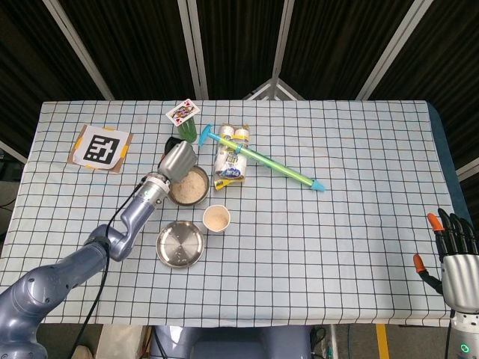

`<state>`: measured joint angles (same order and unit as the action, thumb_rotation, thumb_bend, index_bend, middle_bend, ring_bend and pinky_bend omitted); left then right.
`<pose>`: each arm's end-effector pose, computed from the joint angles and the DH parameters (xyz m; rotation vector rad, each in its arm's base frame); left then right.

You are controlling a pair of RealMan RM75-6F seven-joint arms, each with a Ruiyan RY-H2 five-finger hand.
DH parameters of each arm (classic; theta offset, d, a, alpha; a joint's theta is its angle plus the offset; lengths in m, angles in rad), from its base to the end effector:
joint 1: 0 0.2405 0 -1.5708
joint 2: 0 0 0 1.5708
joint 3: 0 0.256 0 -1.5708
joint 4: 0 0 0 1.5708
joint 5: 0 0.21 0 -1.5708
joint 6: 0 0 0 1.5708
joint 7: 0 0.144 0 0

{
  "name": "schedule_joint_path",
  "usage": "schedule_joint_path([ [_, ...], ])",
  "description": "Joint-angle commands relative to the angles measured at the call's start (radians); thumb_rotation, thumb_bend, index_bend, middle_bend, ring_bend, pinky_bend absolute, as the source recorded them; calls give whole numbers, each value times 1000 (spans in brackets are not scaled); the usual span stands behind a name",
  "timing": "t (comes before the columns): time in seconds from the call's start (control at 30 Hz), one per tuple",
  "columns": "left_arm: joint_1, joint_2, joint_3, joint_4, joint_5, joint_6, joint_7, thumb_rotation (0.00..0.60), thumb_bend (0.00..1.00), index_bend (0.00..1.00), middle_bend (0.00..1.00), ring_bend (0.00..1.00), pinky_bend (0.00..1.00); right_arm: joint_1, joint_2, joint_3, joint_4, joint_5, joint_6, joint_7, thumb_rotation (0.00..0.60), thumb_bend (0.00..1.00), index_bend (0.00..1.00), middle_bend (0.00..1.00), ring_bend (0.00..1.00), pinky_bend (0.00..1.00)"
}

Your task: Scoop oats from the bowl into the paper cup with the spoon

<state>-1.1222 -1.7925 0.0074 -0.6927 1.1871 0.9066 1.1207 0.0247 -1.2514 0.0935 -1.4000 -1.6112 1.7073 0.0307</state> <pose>-0.1082 0.4645 -0.0273 -1.8033 0.5761 -0.1602 -0.3191 -0.1675 0.1636 1.3027 -0.6642 1.0384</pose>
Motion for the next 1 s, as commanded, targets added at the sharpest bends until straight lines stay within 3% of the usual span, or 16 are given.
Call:
schedule_joint_path([
  [0.03, 5, -2, 2, 8, 20, -5, -21, 600, 491, 570, 1000, 1000, 1000, 0, 0, 0, -2, 0, -1, -2, 600, 383, 0, 44, 0, 87],
  [0.67, 33, -29, -14, 30, 97, -21, -70, 600, 491, 571, 1000, 1000, 1000, -1, 1, 0, -8, 1, -2, -8, 600, 383, 0, 44, 0, 87],
  [1.0, 71, -26, -65, -52, 48, -38, -65, 600, 491, 571, 1000, 1000, 1000, -1, 0, 1, -9, 1, 0, -12, 600, 383, 0, 44, 0, 87],
])
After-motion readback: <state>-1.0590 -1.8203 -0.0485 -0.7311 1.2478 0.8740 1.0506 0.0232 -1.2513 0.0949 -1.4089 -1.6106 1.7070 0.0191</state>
